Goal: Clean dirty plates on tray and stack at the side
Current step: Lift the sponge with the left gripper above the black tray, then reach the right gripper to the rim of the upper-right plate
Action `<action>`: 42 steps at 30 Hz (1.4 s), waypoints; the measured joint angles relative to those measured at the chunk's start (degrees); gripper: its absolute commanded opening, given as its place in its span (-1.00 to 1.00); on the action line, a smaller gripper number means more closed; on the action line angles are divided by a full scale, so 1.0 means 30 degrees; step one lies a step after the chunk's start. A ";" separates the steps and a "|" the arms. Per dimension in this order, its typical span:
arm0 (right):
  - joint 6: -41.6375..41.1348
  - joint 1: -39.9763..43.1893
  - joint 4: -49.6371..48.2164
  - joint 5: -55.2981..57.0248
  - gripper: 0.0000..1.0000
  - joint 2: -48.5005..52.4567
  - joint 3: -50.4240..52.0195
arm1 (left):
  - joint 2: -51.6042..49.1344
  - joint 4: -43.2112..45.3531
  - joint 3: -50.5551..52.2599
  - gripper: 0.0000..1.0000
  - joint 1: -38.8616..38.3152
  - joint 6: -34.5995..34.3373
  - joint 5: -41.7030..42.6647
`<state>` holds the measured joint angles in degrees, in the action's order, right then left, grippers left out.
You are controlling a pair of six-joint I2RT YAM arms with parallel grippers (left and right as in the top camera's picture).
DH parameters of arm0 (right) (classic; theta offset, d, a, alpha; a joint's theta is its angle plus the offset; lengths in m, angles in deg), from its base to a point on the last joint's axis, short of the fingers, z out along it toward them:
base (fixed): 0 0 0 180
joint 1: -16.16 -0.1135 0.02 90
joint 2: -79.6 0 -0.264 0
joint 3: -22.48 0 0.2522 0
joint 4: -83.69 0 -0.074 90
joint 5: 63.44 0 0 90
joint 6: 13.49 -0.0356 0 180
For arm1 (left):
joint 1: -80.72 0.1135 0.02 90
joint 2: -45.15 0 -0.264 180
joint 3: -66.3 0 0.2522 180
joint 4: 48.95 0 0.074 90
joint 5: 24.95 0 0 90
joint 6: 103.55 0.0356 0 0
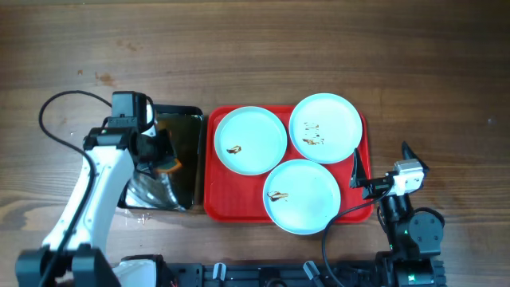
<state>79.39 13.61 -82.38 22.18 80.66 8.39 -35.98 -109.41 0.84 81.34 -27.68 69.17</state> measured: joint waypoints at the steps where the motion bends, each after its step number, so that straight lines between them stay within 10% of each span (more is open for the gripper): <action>1: 0.0000 0.0000 0.0000 0.0000 0.99 0.0000 0.0000 | -0.0444 0.0051 0.0000 -0.92 0.0044 -0.0080 -0.0015; 17: 0.0000 0.0000 0.0000 0.0000 0.99 0.0000 0.0000 | -0.5034 0.1282 -0.0007 -0.92 0.0087 -0.0415 0.0000; 27: -0.0131 0.0000 -0.0022 -0.0007 0.99 0.0000 -0.0007 | -0.0568 0.0102 0.0000 -0.92 0.0087 -0.0423 0.0007; 35: -0.6127 0.0000 -0.3905 -0.1588 0.99 0.0000 -0.0219 | 0.2047 -0.1071 0.0000 -0.92 0.0087 -0.0612 0.0007; 42: -0.5850 0.0000 0.2987 -0.4488 0.99 0.0226 -0.3475 | 0.2040 -0.1158 0.0000 -0.92 0.0087 -0.0707 0.0007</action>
<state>61.84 13.61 -73.42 8.71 81.34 -2.04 -29.86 -112.89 0.84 81.61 -29.80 69.19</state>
